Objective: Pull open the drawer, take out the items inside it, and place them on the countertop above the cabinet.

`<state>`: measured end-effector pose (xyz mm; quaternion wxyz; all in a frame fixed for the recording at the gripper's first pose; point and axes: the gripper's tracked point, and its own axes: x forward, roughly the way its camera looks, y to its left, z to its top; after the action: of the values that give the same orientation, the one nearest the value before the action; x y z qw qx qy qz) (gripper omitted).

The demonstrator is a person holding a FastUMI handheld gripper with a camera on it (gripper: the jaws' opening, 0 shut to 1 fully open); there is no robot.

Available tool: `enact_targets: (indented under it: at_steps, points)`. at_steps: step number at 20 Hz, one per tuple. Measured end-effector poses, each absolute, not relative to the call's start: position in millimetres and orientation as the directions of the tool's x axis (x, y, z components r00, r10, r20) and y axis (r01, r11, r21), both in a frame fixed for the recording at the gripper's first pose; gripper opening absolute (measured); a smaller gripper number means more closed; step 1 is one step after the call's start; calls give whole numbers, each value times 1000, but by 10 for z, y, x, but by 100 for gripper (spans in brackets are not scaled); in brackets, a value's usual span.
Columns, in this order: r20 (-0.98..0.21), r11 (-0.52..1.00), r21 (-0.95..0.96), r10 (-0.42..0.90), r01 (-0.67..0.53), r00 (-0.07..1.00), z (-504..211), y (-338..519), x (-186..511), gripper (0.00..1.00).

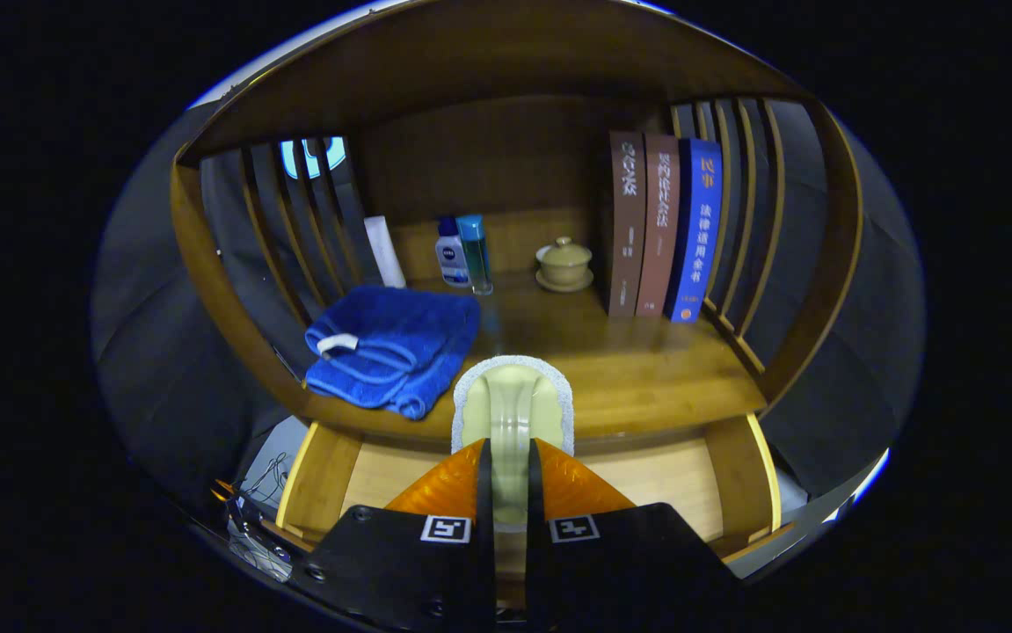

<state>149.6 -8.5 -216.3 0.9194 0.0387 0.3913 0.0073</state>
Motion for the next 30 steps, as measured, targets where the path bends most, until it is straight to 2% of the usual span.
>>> enact_targets:
  at_steps: [7, 12, 16, 19, 22, 26, 29, 30]
  points:
    - [-753, 993, 98, 31, 65, 657, -2393, -151, 2263, 18]
    - [-798, 994, 67, 3, 84, 602, -2709, -225, 2525, 18]
    - [-801, 998, 30, -12, 61, 598, -2772, -226, 2652, 18]
    - [-804, 998, 40, 0, 54, 595, -2812, -171, 2708, 25]
    - [-794, 997, 38, -7, 62, 608, -2760, -193, 2716, 70]
    - [-772, 996, 45, -10, 71, 635, -2628, -193, 2663, 76]
    - [-756, 996, 53, -5, 70, 655, -2517, -168, 2550, 89]
    - [-751, 996, 58, -2, 69, 661, -2487, -140, 2493, 100]
